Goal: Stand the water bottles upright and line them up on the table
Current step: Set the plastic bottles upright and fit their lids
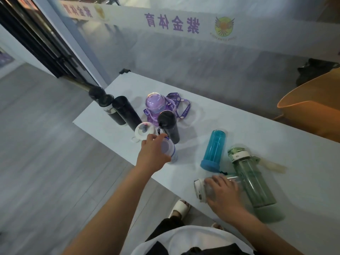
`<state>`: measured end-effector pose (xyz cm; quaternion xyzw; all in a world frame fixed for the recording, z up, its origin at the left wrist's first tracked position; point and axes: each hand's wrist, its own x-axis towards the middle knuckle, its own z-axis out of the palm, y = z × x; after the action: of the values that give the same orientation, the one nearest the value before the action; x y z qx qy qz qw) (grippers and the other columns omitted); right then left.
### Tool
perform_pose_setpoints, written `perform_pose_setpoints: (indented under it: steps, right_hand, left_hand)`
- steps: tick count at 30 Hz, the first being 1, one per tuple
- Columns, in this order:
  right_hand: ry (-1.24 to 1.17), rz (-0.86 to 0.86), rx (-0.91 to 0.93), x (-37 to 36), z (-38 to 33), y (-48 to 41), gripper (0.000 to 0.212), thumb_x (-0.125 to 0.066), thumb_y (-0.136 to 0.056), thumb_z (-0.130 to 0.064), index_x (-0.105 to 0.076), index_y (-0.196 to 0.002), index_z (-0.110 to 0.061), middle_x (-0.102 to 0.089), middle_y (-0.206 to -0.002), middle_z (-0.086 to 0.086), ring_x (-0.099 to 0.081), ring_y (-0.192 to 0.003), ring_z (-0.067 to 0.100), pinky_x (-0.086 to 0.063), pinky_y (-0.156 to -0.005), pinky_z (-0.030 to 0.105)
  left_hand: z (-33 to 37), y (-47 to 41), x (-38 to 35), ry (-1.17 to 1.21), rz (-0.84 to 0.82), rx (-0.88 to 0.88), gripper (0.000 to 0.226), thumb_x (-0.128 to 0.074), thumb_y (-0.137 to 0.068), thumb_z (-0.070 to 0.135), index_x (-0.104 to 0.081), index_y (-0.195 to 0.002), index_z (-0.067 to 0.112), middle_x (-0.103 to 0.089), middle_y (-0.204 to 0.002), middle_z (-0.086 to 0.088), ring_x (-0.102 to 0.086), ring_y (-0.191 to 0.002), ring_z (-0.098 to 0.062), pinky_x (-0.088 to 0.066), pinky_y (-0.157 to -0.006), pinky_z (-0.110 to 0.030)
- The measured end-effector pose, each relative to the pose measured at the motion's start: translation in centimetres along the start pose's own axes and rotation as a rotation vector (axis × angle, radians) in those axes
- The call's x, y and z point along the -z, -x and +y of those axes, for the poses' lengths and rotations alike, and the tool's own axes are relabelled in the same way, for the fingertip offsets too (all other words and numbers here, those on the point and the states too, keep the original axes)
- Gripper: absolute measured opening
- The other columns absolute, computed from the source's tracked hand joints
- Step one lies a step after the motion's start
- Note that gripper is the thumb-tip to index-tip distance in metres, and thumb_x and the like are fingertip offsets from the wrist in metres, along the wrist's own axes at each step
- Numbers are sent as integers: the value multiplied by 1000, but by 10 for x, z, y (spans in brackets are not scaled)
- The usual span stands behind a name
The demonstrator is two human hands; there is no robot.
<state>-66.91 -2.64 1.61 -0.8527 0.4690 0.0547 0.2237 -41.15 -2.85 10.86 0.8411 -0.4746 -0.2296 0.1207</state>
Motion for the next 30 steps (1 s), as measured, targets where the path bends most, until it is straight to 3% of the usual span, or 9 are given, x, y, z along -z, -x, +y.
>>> perform_pose_setpoints:
  steps: [3, 13, 17, 21, 24, 27, 30]
  right_hand:
    - [-38, -6, 6, 0, 3, 0, 50, -55, -87, -44, -38, -134, -39, -38, -145, -11, -26, -139, 16, -17, -112, 41]
    - [-173, 38, -95, 3, 18, 4, 58, -57, -88, -47, -34, -141, -41, -34, -150, -10, -21, -142, 14, -9, -119, 41]
    - [-231, 102, -189, 10, 31, 10, 60, -58, -89, -43, -34, -144, -36, -34, -152, -7, -22, -143, 16, -12, -120, 43]
    - [-254, 165, -297, 15, 46, 19, 61, -59, -87, -45, -39, -143, -33, -36, -152, -2, -26, -142, 19, -19, -118, 44]
    - [-266, 184, -408, 14, 58, 30, 63, -62, -83, -46, -43, -141, -32, -39, -151, 3, -31, -140, 24, -23, -115, 45]
    - [-278, 204, -497, 9, 66, 45, 66, -64, -81, -48, -44, -141, -32, -39, -151, 6, -34, -138, 26, -25, -112, 44]
    - [-300, 178, -563, 3, 71, 60, 68, -61, -82, -49, -39, -144, -34, -31, -155, 4, -28, -141, 25, -22, -114, 42]
  left_hand:
    - [2, -5, -2, -42, -44, 13, 80, -80, -73, 20, -42, -143, 33, -37, -144, -4, -41, -126, -31, -52, -95, -45]
    - [9, -10, 3, -120, -75, -2, 80, -78, -74, 22, -40, -143, 37, -38, -149, -1, -41, -130, -29, -49, -100, -46]
    - [44, 3, -1, 31, 155, -193, 60, -73, -84, 31, -47, -137, 34, -42, -148, 4, -41, -135, -24, -40, -111, -48]
    - [82, 10, -43, 151, -5, -329, 60, -67, -88, 42, -40, -140, 36, -38, -149, 10, -38, -135, -15, -39, -113, -43]
    - [92, 6, -88, 157, -146, -267, 83, -71, -82, 47, -27, -150, 28, -34, -153, 4, -35, -138, -16, -34, -116, -42]
    - [94, -1, -122, 200, -282, -78, 105, -78, -74, 50, -13, -154, 30, -25, -157, 2, -30, -142, -21, -31, -115, -48]
    - [86, -9, -148, 261, -325, 62, 110, -83, -68, 49, -14, -153, 33, -34, -147, -2, -43, -131, -24, -44, -107, -51]
